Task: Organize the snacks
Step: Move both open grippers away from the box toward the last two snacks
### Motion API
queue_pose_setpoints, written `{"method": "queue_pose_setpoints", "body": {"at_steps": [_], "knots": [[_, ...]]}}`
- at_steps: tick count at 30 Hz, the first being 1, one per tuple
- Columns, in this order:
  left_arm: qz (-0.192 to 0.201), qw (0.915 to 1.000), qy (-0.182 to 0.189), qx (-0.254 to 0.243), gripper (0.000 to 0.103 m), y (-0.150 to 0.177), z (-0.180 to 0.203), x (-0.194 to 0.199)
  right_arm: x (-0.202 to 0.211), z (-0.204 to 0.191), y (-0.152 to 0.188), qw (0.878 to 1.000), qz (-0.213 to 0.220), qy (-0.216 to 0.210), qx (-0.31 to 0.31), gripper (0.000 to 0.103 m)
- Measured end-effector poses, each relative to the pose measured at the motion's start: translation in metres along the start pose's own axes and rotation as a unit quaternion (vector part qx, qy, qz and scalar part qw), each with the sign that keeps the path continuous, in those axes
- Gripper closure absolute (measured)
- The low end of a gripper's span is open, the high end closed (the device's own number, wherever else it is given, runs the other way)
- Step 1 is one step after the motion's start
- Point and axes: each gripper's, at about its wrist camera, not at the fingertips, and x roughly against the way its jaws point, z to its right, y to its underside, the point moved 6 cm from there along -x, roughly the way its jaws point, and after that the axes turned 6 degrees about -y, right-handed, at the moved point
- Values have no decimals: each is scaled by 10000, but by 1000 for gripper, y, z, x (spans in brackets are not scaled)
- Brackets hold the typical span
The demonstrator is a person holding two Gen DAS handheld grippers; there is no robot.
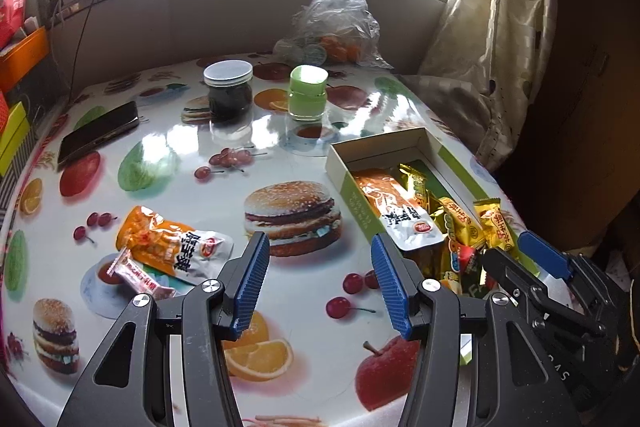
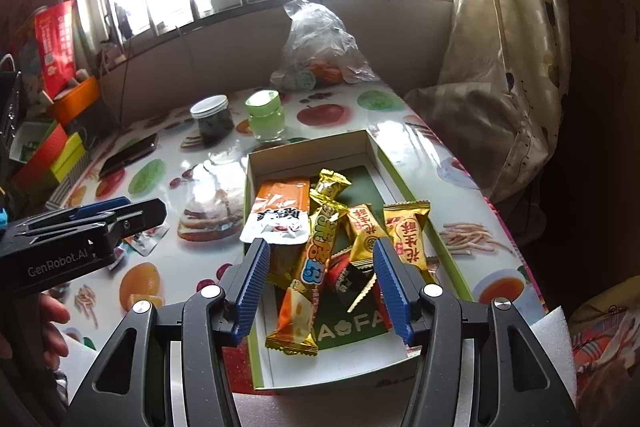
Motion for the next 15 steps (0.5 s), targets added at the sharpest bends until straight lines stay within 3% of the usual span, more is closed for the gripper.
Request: {"method": "queue_pose_setpoints", "body": {"at_steps": [15], "knots": [[6,9987,-404,325,49,17,-60,10,-23,-53,-7,9981,-93,-428,437,49]]}}
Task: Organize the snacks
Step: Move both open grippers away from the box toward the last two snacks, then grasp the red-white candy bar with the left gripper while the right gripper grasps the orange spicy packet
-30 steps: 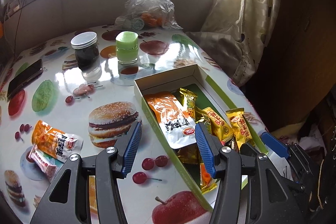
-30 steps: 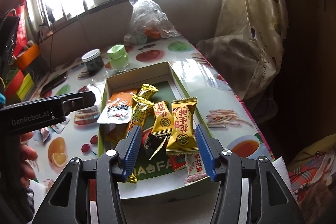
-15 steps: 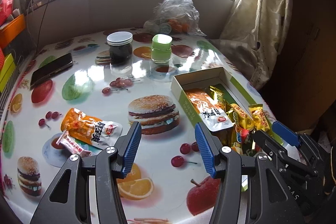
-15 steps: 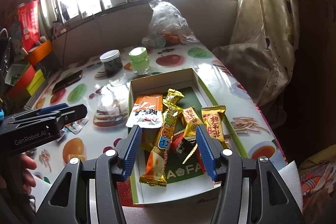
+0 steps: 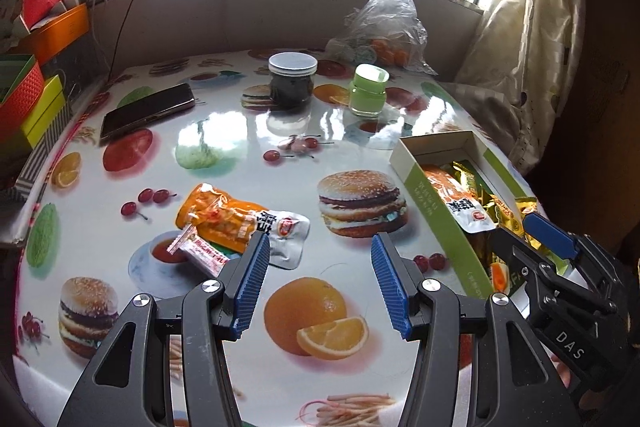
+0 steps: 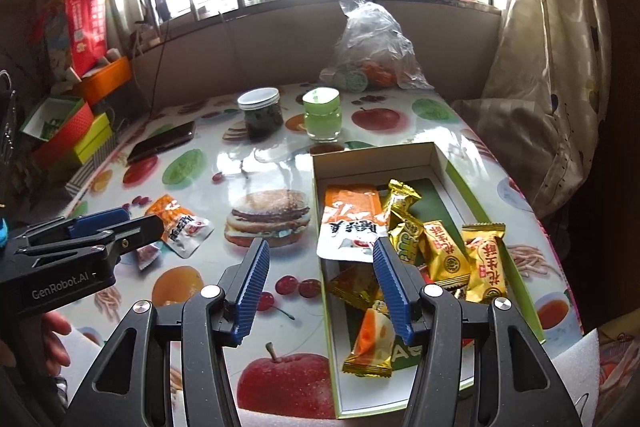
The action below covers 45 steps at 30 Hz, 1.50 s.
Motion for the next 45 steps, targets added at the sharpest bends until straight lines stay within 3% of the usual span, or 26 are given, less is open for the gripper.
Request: {"method": "queue_pose_setpoints", "body": {"at_steps": [22,36,45], "knots": [[-354,9955,-380,788,49,28,-80,-19,-52,-55,3,9972,-437,-472,394,49],[-770,9879,-322,1309,49,29,-88,-56,-69,-60,4,9961,-596,-489,423,49],[-823,9872,-393,1309,49,24,-88,-66,-77,-64,1,9957,-646,-478,461,49]]}}
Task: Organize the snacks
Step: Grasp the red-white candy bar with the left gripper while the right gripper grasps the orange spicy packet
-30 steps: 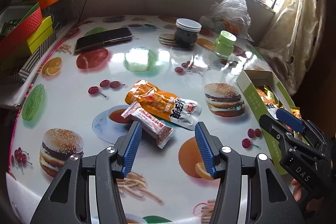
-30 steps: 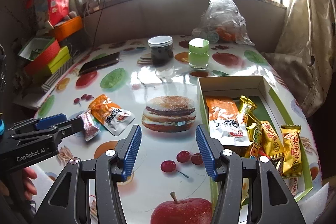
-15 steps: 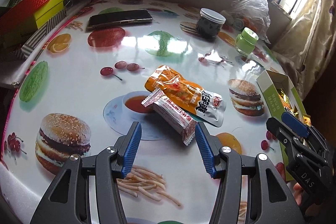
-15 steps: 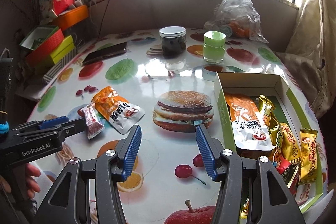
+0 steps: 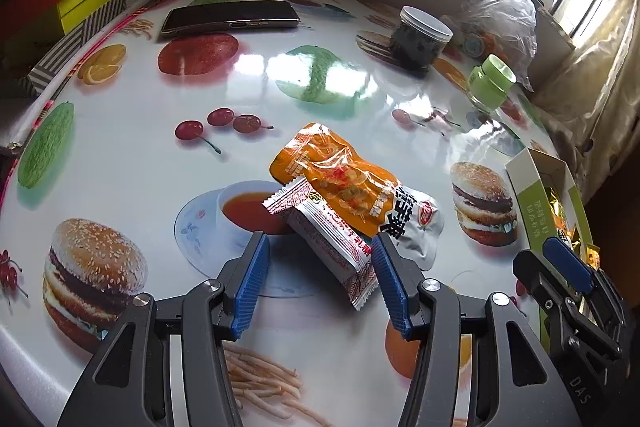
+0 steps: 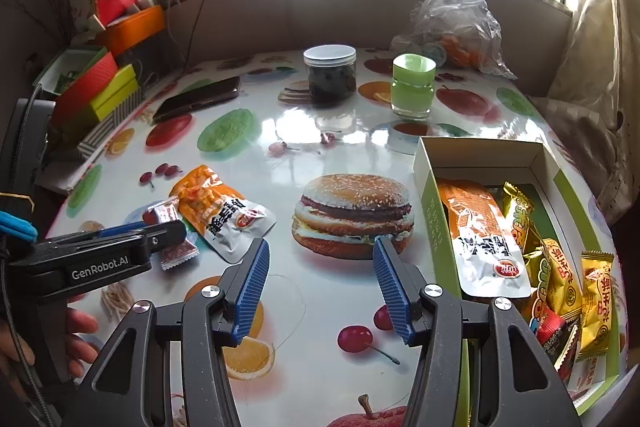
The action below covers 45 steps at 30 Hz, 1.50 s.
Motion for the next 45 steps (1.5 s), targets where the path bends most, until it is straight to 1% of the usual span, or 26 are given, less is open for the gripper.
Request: {"method": "queue_pose_setpoints", "body": {"at_steps": [4,7,13,20,24,27,30,32,36,38,42,45], "knots": [[-2,10000,-23,-5,49,-3,-1,-3,-4,-6,-2,10000,-43,13,78,49],[-8,9999,-106,-12,49,-6,-4,-4,-7,-12,-5,9999,-67,18,136,49],[-38,9999,-71,123,49,-3,-22,0,-12,-24,-12,9995,-93,20,296,49],[-50,9996,-80,279,49,0,-48,7,-38,-42,-13,9980,-367,-104,508,49],[-3,9995,-182,268,49,0,-58,8,-57,-55,-13,9959,-533,-257,677,49],[-32,9997,-191,155,49,-1,-57,6,-70,-63,-14,9936,-658,-372,839,49],[-10,9999,-109,2,49,-3,-55,6,-79,-66,-15,9911,-764,-316,1042,49],[1,10000,-23,-92,49,-4,-53,5,-83,-68,-18,9896,-790,-356,1151,49],[16,9995,-14,-314,49,-5,-50,4,-91,-74,-20,9846,-910,-554,1384,44],[19,9991,28,-428,49,-4,-48,4,-93,-78,-20,9816,-932,-586,1563,42],[86,9972,-75,-734,49,-6,-45,4,-98,-84,-22,9759,-994,-741,1798,40],[182,9959,-134,-876,48,-10,-44,6,-102,-81,-25,9749,-1082,-835,1755,38]]}}
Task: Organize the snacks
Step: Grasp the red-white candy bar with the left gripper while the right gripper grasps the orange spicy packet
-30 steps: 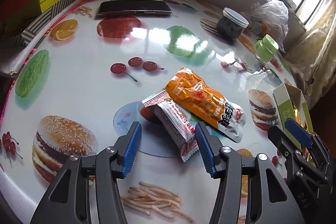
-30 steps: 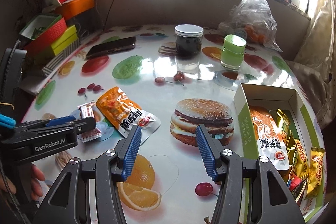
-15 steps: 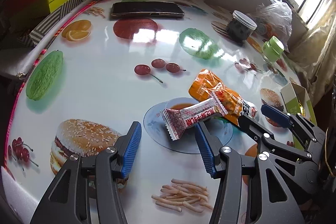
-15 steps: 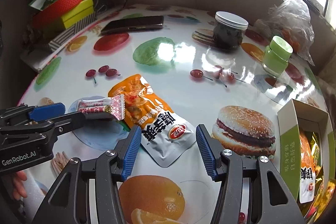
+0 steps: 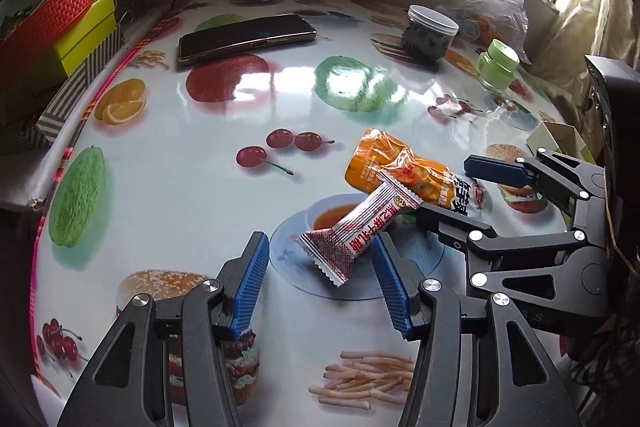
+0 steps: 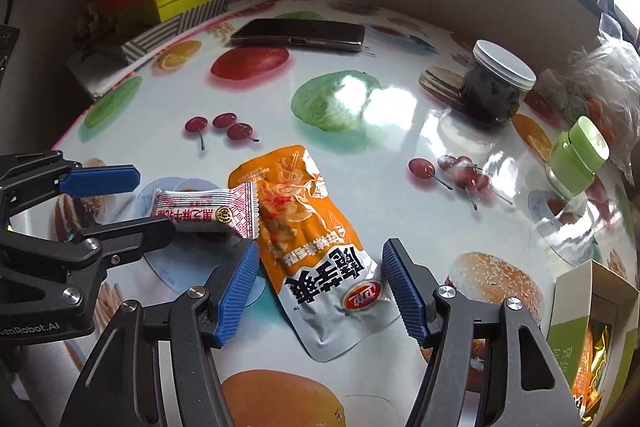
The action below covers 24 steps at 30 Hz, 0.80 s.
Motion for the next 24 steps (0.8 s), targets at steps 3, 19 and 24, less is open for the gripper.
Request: {"method": "queue_pose_setpoints", "body": {"at_steps": [3,19,24], "knots": [[43,10000,-75,-39,46,-5,-3,0,-2,5,-2,10000,-55,-11,-67,37],[-175,9975,-154,-670,42,-8,19,-19,5,20,1,9984,114,244,-498,58],[-123,9984,-198,-524,42,-10,18,-21,10,24,5,9968,258,276,-709,65]]}}
